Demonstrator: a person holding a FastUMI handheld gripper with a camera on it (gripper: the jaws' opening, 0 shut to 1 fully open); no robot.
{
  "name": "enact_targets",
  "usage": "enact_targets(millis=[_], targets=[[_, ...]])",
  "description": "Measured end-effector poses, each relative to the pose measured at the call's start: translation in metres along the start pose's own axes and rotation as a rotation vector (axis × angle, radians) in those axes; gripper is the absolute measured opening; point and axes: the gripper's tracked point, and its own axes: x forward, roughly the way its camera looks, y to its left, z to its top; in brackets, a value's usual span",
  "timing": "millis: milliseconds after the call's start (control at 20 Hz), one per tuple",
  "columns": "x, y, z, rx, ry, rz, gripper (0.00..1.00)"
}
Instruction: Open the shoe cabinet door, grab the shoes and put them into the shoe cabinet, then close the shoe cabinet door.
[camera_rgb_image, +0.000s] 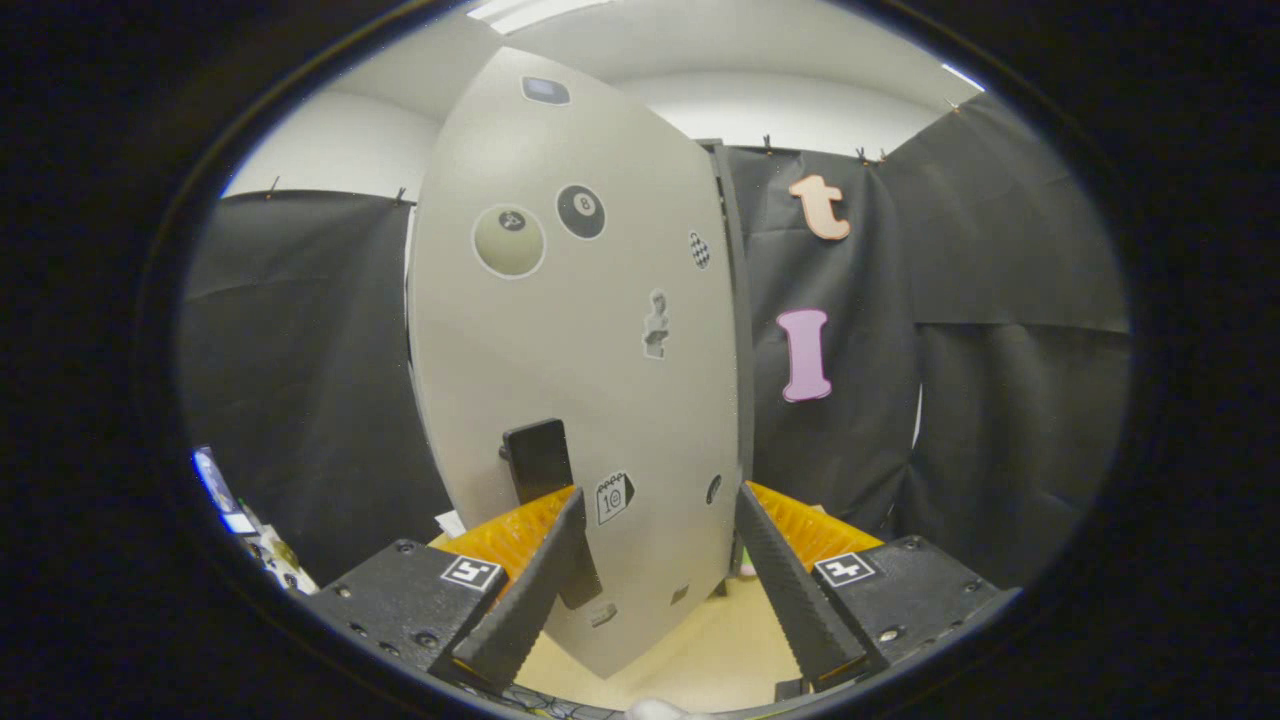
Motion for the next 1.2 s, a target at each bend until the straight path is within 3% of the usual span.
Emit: enact_targets(millis=[350, 800, 1200], targets=[[0.028, 0.057, 0.006, 0.039, 0.016, 0.075, 0.99], [-0.005, 0.050, 0.010, -0.035, -0.013, -0.037, 0.99], [-0.064, 0.041, 0.023, -0.036, -0.039, -0.094, 0.99]])
